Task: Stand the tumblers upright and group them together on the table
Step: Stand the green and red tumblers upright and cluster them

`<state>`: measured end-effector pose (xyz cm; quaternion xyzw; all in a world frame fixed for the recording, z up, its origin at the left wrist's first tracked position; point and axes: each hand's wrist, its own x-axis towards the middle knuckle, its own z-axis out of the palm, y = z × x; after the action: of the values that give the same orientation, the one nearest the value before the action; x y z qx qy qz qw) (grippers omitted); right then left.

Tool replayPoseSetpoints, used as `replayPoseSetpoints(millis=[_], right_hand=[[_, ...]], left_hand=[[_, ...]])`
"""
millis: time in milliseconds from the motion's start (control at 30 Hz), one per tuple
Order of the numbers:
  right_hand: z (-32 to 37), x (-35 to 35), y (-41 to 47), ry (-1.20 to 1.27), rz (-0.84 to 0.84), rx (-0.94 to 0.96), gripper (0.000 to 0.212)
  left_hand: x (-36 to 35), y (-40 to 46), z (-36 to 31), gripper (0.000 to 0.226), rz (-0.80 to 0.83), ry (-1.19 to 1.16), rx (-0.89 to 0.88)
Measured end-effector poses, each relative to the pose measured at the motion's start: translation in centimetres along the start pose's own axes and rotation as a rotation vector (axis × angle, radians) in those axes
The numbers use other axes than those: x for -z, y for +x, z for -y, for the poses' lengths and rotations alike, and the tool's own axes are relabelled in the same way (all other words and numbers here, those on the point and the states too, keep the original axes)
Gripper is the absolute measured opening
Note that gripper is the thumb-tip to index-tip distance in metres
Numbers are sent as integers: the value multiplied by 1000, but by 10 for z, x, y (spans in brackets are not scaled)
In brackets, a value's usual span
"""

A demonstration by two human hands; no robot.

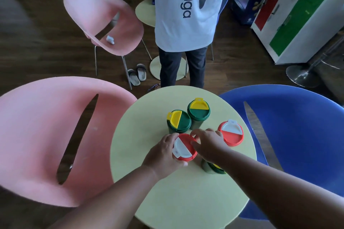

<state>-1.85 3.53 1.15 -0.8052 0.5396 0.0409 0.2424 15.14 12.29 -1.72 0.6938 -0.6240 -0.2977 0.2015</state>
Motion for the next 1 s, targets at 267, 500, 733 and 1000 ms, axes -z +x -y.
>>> replayPoseSetpoints(millis=[267, 500, 733, 1000], right_hand=[[-21, 10, 8, -18, 140, 207, 36], [-56, 53, -2, -314, 242, 463, 49], [-93, 73, -20, -486, 288, 661, 78], [-106, 63, -25, -536, 250, 606, 109]], left_hand=[[-9, -5, -7, 92, -75, -65, 113], [-13, -10, -23, 89, -218, 108, 79], [-40, -15, -76, 67, -279, 404, -282], [-58, 4, -95, 92, 4, 478, -149]])
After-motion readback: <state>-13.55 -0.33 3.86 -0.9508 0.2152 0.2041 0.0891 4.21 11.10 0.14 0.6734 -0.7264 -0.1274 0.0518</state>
